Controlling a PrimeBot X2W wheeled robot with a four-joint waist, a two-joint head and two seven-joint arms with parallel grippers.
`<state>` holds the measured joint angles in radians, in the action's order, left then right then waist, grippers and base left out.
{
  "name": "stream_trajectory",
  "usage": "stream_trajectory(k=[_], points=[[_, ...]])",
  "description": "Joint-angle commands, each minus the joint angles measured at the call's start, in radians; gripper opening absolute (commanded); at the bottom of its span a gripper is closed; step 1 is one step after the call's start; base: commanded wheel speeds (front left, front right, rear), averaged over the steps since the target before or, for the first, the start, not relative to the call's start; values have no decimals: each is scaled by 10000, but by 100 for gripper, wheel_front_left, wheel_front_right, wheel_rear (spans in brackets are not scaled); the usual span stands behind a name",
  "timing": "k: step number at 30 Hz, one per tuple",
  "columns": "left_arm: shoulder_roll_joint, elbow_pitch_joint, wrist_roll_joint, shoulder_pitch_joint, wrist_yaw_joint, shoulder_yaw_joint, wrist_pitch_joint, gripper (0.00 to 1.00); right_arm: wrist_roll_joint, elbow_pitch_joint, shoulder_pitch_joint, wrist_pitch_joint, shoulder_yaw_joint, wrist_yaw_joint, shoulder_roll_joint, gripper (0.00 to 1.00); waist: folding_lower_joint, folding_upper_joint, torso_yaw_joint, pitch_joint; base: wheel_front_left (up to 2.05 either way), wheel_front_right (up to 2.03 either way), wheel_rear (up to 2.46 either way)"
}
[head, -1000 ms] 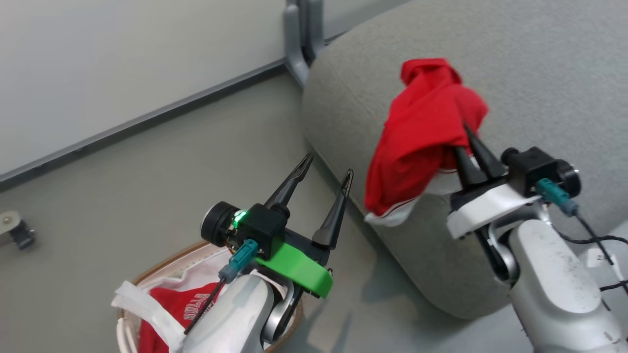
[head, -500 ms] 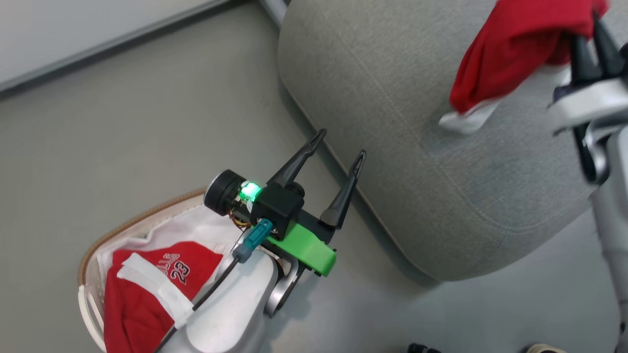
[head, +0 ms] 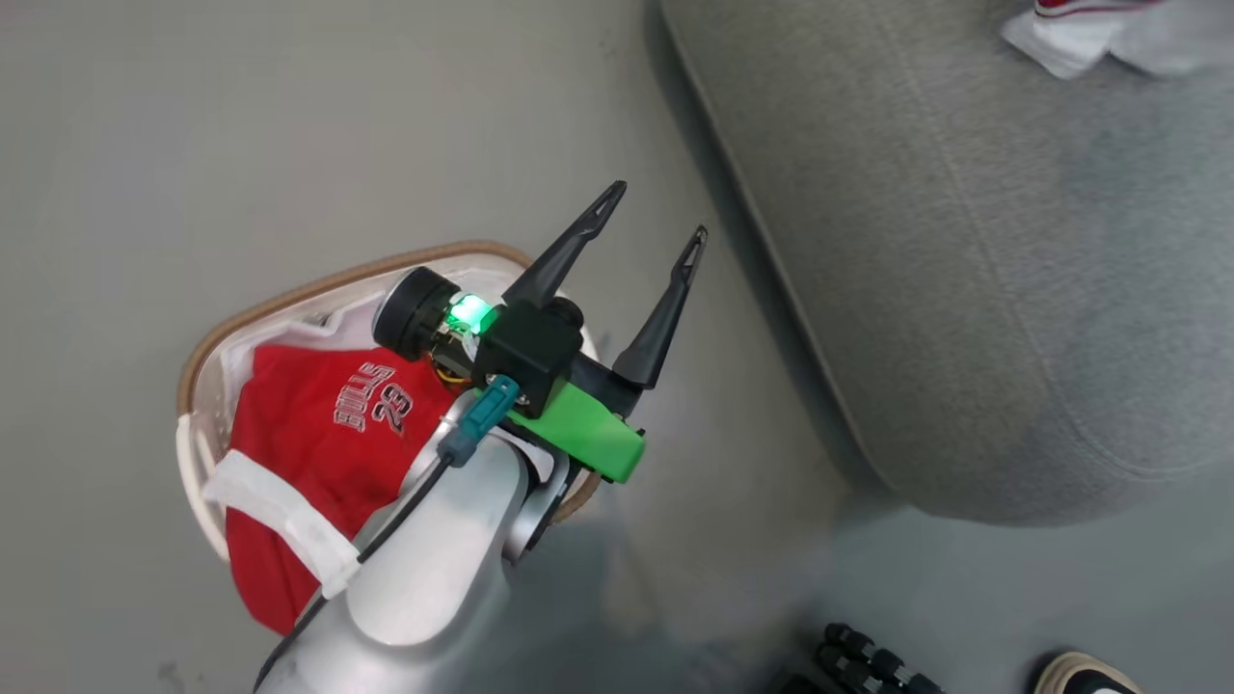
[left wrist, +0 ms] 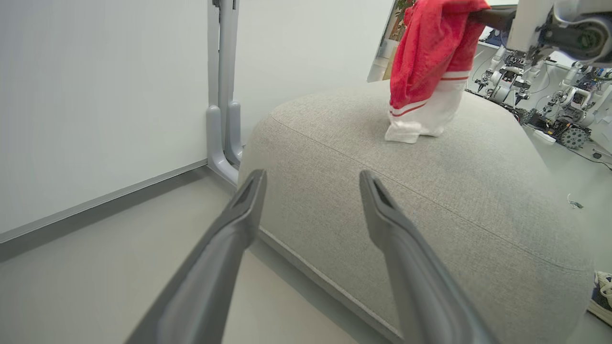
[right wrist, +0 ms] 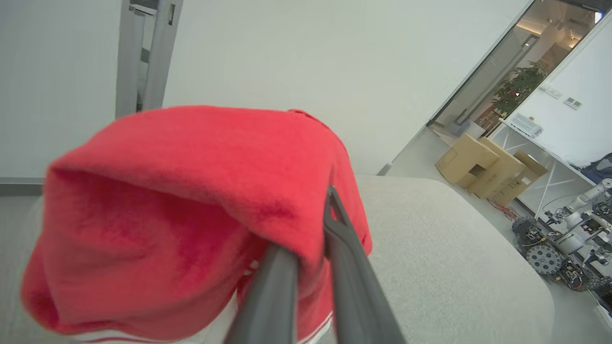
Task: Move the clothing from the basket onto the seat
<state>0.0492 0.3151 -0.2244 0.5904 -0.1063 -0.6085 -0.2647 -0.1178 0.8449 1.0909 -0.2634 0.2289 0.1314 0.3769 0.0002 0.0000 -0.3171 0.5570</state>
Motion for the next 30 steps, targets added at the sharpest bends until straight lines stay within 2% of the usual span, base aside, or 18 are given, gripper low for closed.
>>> stream_trajectory(k=[1,2,3,4,7,12,22,30], points=[[47,13,85,184,-37,97,5,100,-157,319,-27,-19,283,-14,64,0,-2,0,768,684,0,0,0],[42,-60,106,238,0,172,3,100,-232,584,-121,-21,640,-14,61,0,-2,0,855,690,0,0,0],[47,-97,57,227,57,276,2,100,-299,703,-227,-21,848,-14,23,43,-2,0,913,665,0,0,0],[46,-99,59,190,106,369,3,100,-384,824,-421,-19,1007,-14,-76,100,-2,0,976,616,0,0,0],[44,-135,113,34,174,675,2,100,-445,762,-959,-21,1338,-14,-222,100,-2,0,1066,466,0,0,0],[98,-291,233,-423,362,1450,3,100,-350,56,-2258,-19,1202,-14,-705,100,-2,0,1111,-57,0,0,0],[173,-530,538,-1538,700,2949,2,100,921,-2165,-4432,-19,-141,-14,-1564,100,-2,0,1543,-1382,0,0,0],[179,-373,773,-2673,1047,4337,5,100,1770,-3595,-5494,-19,-1548,-14,-1901,100,-2,0,2209,-2543,0,0,0]])
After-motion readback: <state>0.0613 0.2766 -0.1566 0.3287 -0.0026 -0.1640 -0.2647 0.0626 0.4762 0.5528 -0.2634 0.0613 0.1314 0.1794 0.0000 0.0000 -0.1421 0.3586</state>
